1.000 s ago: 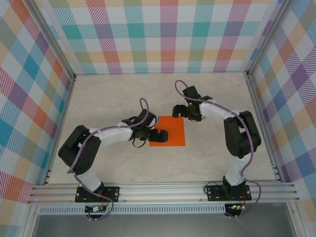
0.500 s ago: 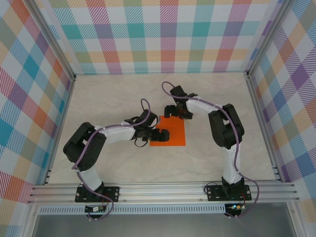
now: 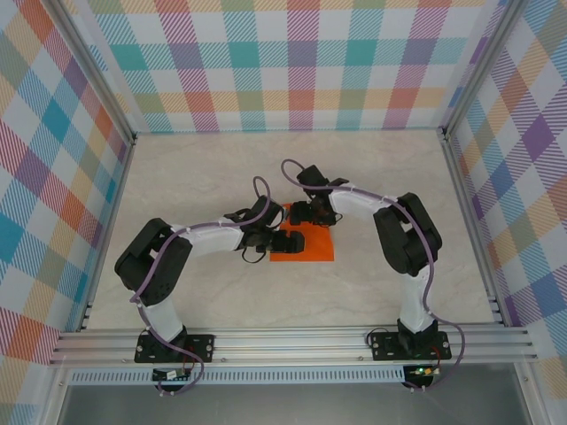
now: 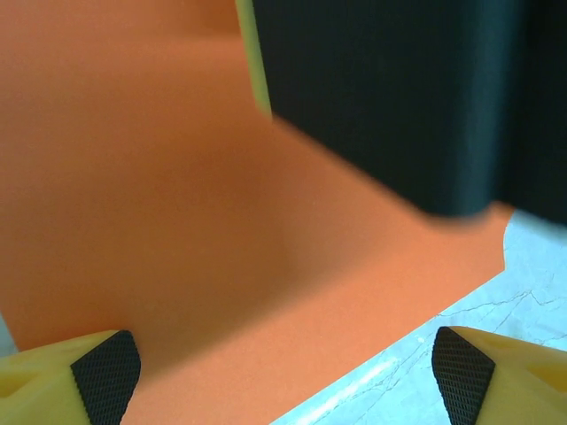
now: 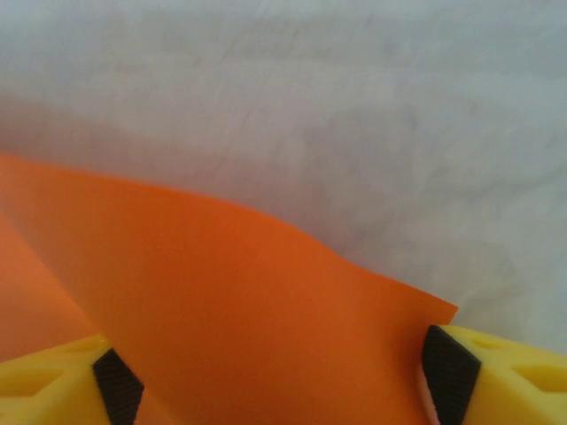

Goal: Fold a paper plane with a square sheet of paper (fold left side to right side)
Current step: Pick up the square sheet of paper from the center of the table.

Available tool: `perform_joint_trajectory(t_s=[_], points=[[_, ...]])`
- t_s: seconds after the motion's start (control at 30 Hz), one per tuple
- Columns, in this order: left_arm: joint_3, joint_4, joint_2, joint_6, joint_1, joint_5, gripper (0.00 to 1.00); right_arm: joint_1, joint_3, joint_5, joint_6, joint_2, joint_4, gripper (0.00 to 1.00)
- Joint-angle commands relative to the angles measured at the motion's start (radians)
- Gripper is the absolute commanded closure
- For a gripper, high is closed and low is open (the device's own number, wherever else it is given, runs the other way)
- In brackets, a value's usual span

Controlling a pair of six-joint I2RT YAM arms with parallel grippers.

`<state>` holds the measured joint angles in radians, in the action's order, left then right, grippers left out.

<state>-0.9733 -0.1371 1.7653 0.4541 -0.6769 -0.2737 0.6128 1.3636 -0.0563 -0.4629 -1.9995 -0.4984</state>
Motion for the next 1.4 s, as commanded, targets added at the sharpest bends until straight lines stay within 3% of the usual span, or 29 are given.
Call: perform_joint_trajectory(t_s=[0.0,0.27,0.43,0.6,0.77,1.1,1.37], points=[[0.022,-0.01,0.05,0.003,0.008,-0.025,0.1,0.015,-0.05,0.092,-0.014,0.044,-0.038,0.24],[0.053,0.008,-0.074,-0.017,0.021,-0.03,0.08,0.005,-0.069,0.096,0.025,0.105,-0.051,0.58],[0.125,0.007,-0.249,-0.021,0.108,-0.062,0.05,-0.033,-0.117,0.186,0.017,0.174,0.015,0.71],[0.216,0.045,-0.379,-0.024,0.248,-0.18,0.01,-0.091,-0.213,0.352,0.013,0.288,0.144,0.74],[0.294,0.187,-0.44,0.04,0.351,-0.36,0.01,-0.169,-0.295,0.509,0.014,0.425,0.219,0.74],[0.26,0.337,-0.588,0.083,0.361,-0.556,0.0,-0.267,-0.321,0.774,0.085,0.754,0.195,0.73],[0.202,0.479,-0.631,0.181,0.357,-0.636,0.0,-0.263,-0.241,0.958,0.102,0.835,0.141,0.74]])
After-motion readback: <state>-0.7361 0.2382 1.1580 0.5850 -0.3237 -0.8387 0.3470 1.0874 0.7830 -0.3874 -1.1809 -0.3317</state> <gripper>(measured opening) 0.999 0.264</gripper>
